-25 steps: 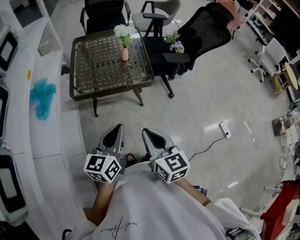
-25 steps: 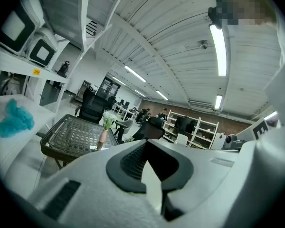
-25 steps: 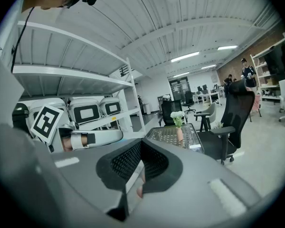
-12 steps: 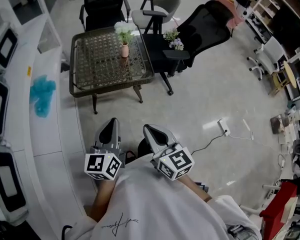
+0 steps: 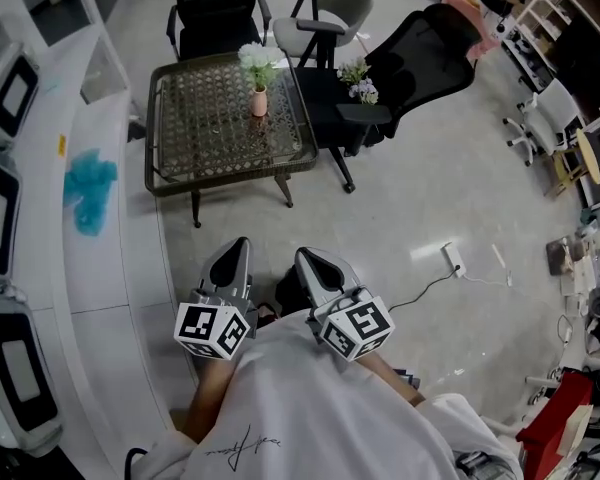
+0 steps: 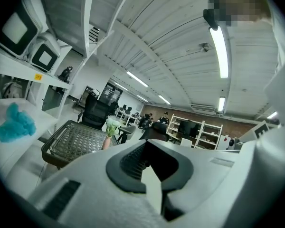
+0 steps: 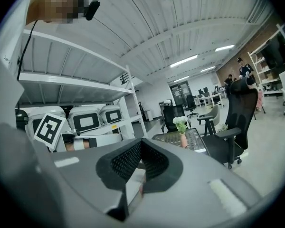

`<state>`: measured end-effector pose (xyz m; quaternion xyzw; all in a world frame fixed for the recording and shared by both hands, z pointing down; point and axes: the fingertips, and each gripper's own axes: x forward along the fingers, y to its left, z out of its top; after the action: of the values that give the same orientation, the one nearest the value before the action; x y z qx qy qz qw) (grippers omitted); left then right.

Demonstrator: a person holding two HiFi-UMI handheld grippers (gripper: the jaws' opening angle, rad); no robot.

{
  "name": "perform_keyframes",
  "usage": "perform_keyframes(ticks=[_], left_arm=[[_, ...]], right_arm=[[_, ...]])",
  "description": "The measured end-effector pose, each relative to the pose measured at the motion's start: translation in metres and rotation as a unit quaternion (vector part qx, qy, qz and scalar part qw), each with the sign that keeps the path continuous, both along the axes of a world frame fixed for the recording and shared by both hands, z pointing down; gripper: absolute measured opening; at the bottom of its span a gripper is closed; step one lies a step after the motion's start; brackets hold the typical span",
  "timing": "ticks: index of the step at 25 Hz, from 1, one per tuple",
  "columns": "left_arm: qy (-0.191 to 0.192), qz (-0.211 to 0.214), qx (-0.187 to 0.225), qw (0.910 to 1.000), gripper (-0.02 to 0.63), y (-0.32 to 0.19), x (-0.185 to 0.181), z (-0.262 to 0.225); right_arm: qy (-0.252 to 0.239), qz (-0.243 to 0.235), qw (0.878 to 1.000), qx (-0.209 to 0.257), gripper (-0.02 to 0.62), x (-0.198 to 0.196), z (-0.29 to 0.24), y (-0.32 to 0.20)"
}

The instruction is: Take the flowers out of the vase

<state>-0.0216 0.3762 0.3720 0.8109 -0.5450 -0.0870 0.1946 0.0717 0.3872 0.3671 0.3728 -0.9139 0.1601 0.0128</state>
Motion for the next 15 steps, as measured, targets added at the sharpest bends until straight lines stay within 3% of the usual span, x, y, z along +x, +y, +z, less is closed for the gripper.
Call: perform_keyframes(ticks=[8, 15], left_arm=[[-0.003, 0.008, -0.032, 0.9995, 0.003, -0.026, 0.006, 0.016], [-0.032, 0.002, -0.051, 0.9982, 0.003, -0.057, 0.013, 0.022]], right_arm=[[-0.001, -0.01, 1.0, -0.024, 0.008, -0.006, 0.014, -0.031], [-0.007, -0.027, 0.999, -0.042, 0.008, -0.012, 0.022, -0.064]])
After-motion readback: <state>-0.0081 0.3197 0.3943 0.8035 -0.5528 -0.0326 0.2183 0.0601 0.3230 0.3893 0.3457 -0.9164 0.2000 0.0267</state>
